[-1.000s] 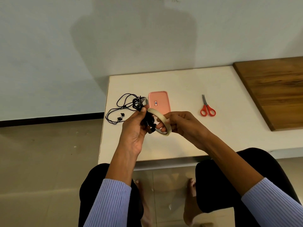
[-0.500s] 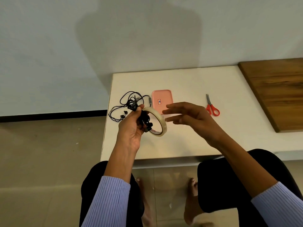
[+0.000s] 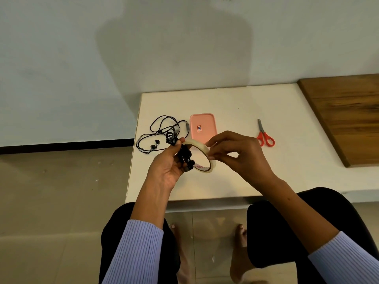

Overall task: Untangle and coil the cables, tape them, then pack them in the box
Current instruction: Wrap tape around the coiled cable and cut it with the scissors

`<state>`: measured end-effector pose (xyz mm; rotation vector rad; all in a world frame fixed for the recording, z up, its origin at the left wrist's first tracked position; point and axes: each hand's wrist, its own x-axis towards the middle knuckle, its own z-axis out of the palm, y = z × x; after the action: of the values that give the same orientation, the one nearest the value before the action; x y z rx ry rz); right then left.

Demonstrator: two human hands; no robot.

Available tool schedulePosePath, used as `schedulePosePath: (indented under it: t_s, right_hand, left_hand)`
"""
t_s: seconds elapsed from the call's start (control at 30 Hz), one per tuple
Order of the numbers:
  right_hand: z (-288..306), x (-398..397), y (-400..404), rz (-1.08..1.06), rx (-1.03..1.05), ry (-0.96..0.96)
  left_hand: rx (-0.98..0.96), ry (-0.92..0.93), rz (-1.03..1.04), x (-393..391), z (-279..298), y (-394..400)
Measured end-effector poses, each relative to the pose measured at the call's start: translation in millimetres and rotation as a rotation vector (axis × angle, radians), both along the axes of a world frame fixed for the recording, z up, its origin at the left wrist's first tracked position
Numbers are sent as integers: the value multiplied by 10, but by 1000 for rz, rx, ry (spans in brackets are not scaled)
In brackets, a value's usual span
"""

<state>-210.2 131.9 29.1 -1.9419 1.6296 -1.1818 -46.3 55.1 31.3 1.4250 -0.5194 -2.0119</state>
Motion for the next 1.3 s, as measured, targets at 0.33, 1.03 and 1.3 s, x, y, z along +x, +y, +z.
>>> schedulePosePath:
  t_s: [0.33,1.03,1.3]
  right_hand:
    - [65,-35,2,-105,125,127]
    - [59,-47,-81,-207,493,-293]
    - [49,-27,-18,-415,601,-725]
  left_hand:
    - [-587,-604,-335,171,-23,143]
    - [-876,-271,-431,-19,132,294]
    - [-840,-268,-387,-58,76,328]
